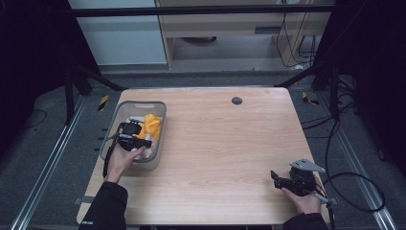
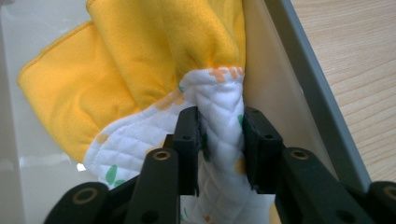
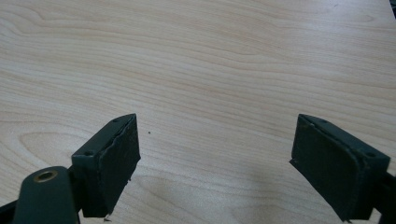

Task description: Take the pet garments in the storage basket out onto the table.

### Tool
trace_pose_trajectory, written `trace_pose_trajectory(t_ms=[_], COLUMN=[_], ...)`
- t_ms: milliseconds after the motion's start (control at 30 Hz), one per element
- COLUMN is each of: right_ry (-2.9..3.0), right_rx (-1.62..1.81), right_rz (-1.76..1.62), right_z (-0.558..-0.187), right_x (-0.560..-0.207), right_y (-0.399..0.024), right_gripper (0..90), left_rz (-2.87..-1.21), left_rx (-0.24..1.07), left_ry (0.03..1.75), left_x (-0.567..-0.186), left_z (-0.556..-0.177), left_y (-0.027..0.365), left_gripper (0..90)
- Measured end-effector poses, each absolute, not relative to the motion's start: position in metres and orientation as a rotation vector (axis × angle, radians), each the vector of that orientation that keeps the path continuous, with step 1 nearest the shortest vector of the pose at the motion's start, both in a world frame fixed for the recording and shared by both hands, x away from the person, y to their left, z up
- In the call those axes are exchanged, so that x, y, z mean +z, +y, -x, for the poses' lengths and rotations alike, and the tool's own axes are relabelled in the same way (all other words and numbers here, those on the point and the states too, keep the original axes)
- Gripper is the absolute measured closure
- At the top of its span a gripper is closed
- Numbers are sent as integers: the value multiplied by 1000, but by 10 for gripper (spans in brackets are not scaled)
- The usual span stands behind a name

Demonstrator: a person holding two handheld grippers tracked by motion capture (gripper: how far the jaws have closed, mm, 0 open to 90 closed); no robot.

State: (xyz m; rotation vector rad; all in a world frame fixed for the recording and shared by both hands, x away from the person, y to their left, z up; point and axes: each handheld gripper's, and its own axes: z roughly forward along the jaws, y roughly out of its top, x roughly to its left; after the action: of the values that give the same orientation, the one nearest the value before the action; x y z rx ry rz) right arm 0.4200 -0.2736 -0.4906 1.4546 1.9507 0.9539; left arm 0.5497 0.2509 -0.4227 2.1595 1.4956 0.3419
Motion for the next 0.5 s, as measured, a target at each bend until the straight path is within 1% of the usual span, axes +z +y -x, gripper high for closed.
trace_pose_trajectory(t_ms=[100, 233, 500], right_ry=[1952, 1953, 1948], right_rx=[954, 956, 962], right_rz=[-1455, -1457, -1458], right_z=[-420, -420, -419], right_x=[-490, -490, -490], right_y=[-274, -274, -274], right_gripper=[150, 150, 151], left_rz=[-2172, -2183, -2174], left_rx=[338, 351, 368], left_ry=[1500, 1502, 1491], left_x=[-423, -422, -413], left_z=[-550, -550, -548], left_y=[251, 249, 249], left_gripper=[770, 811, 832])
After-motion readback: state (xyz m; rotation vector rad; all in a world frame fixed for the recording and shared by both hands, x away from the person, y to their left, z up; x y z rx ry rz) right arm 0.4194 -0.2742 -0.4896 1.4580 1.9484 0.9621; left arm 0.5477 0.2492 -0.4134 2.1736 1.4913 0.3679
